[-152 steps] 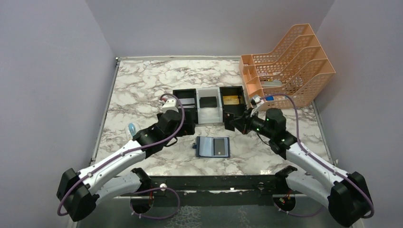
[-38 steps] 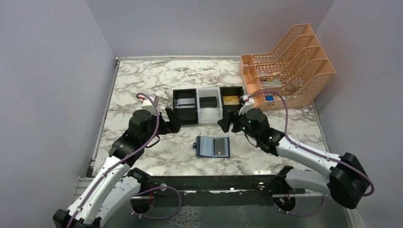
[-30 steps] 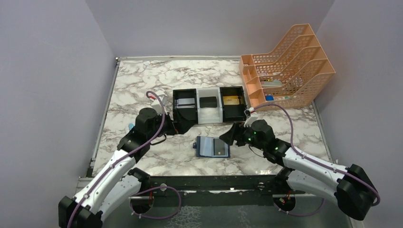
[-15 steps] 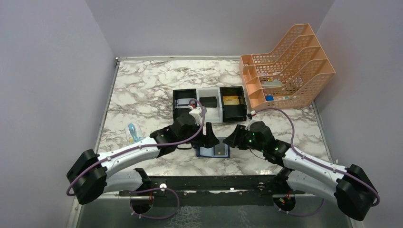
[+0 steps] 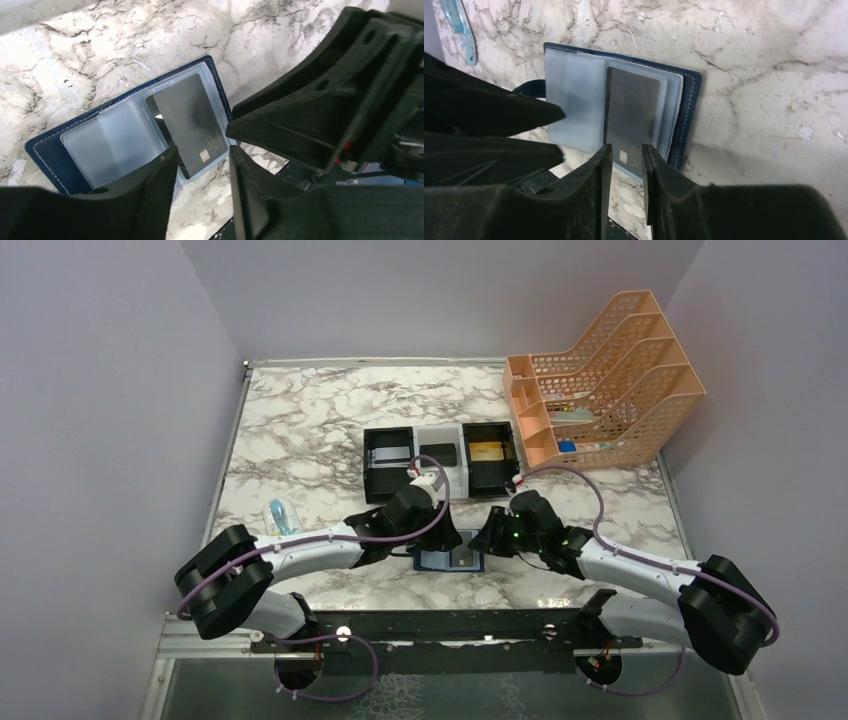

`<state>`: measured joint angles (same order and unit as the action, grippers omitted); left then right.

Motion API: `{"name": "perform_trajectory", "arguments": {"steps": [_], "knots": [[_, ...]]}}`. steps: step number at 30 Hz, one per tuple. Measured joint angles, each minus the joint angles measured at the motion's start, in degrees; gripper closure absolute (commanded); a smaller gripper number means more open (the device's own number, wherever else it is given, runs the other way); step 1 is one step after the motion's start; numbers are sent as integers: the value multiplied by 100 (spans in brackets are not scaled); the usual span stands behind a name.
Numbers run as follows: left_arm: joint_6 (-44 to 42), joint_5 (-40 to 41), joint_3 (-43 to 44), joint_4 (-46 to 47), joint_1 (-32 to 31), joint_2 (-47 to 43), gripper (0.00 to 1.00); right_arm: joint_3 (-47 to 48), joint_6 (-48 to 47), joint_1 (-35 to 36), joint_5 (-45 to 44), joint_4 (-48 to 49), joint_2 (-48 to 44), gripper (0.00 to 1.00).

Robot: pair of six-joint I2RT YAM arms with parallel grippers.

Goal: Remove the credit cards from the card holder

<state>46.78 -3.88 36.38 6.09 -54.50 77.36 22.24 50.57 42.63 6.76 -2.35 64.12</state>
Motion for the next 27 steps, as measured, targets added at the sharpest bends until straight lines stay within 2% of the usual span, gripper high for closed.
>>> {"name": "perform_trajectory", "arguments": {"steps": [14, 27], "knots": [[162, 160, -59, 328, -11, 691, 65, 452, -155, 0, 157, 94, 942, 75], [352, 208, -584, 1176, -17, 942, 69, 109, -177, 0, 214, 848, 999, 74]]}}
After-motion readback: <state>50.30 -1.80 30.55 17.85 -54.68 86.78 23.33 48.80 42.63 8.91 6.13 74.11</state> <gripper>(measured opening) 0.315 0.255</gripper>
